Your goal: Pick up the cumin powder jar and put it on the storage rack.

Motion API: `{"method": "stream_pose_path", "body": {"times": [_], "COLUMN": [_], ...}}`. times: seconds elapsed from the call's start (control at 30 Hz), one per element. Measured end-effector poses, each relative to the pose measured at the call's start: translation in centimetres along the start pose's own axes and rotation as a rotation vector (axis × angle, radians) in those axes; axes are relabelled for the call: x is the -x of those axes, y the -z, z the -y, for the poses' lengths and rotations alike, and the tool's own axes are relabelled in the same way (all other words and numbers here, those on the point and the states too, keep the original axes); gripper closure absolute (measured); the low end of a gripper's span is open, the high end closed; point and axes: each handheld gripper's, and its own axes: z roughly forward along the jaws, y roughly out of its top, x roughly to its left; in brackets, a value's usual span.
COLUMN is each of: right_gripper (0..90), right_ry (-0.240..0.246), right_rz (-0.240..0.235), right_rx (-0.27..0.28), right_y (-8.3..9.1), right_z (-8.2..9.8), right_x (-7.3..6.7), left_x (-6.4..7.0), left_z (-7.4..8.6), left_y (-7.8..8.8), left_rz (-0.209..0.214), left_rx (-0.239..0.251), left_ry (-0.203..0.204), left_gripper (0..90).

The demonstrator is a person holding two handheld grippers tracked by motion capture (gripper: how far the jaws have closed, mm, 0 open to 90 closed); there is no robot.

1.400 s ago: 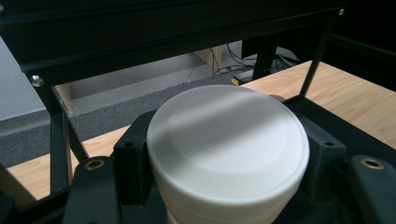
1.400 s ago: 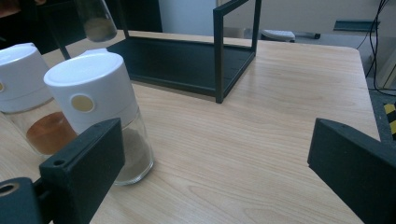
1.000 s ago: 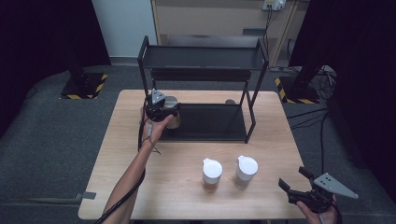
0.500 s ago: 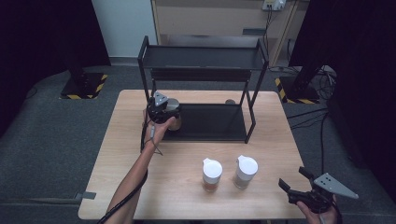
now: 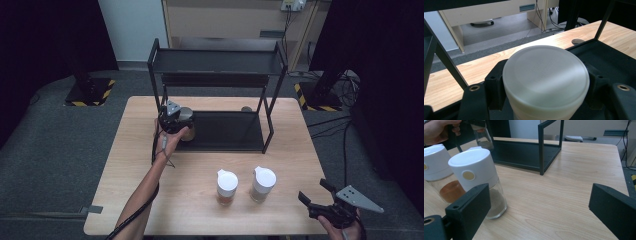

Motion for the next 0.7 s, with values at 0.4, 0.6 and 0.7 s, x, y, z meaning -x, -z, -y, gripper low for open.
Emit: {"method": "stream_pose_path", "body": {"times": [0.4,0.6,0.7], "right_gripper": [4.4,4.4,4.4], "right_ry": [0.0,0.001,0.001], "right_rz": [-0.001,-0.001,-0.001], "right_rx": [-0.002,-0.001,0.0], "right_y": [0.0,0.0,0.0], "right_z": [0.0,0.0,0.0], "right_x": [0.0,0.0,-0.1], "left_x": [0.2,0.2,0.6], "left_z": [0.2,-1.2,-2.2], "left_y": [0.2,1.0,1.7], "left_rz": [-0.005,-0.005,-0.027], "left_rx": [0.013,0.021,0.009], "left_ry": [0.001,0.023,-0.012], "left_gripper": [31.3,17.4,12.0]}}
